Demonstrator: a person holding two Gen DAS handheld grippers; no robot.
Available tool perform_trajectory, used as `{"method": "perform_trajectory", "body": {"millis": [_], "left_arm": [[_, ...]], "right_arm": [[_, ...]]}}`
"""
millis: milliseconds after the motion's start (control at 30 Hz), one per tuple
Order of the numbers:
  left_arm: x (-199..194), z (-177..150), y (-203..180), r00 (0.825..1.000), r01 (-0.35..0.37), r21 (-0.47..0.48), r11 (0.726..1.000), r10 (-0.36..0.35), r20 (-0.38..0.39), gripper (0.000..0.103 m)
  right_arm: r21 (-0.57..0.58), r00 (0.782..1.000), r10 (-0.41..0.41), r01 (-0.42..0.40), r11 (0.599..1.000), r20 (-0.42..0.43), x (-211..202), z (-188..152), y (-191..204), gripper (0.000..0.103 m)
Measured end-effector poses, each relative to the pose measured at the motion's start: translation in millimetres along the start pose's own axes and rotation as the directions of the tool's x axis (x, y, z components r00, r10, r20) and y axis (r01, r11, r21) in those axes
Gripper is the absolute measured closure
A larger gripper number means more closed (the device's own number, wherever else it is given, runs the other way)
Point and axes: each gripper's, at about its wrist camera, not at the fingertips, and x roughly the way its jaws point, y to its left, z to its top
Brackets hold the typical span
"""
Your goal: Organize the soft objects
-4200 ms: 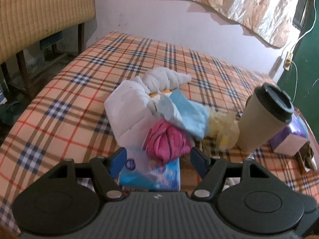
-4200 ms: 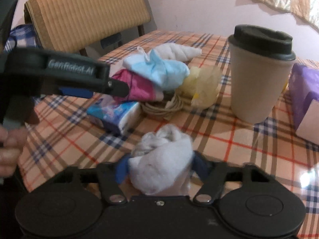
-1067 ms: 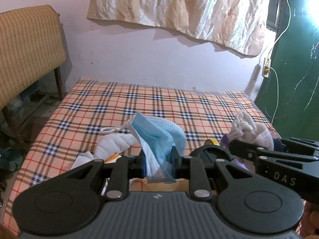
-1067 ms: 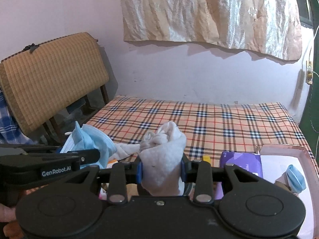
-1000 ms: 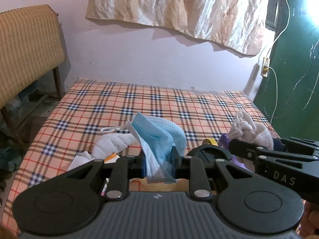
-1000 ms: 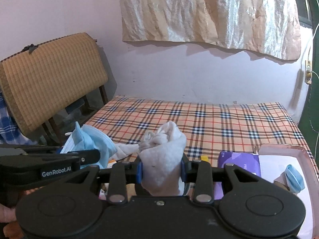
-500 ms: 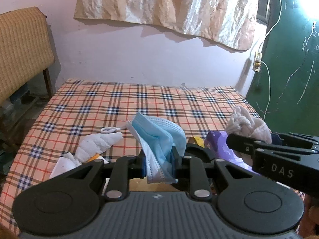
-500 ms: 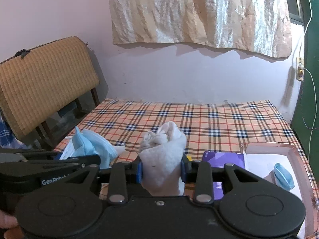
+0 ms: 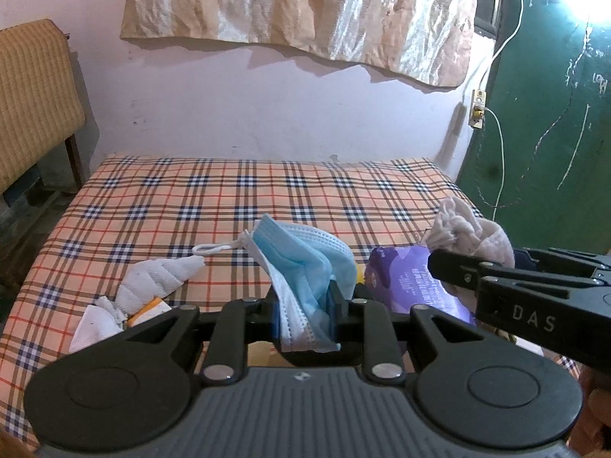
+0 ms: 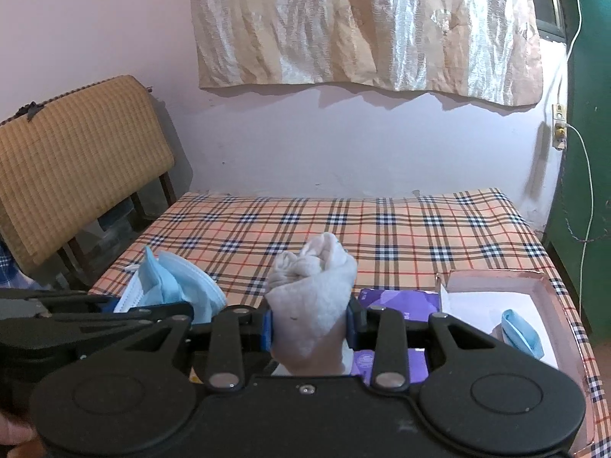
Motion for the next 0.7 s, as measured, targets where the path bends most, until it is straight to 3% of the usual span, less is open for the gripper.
{"method": "perform_trajectory", "body": {"millis": [700], "left_arm": [[13.1, -0.5, -31.6, 0.998, 0.054, 0.039, 0.998, -0.053, -0.014, 0.078]], "right_arm": [[0.03, 0.999, -0.049, 0.049, 0.998, -0.001, -8.2, -4.0, -33.7, 0.061]]}}
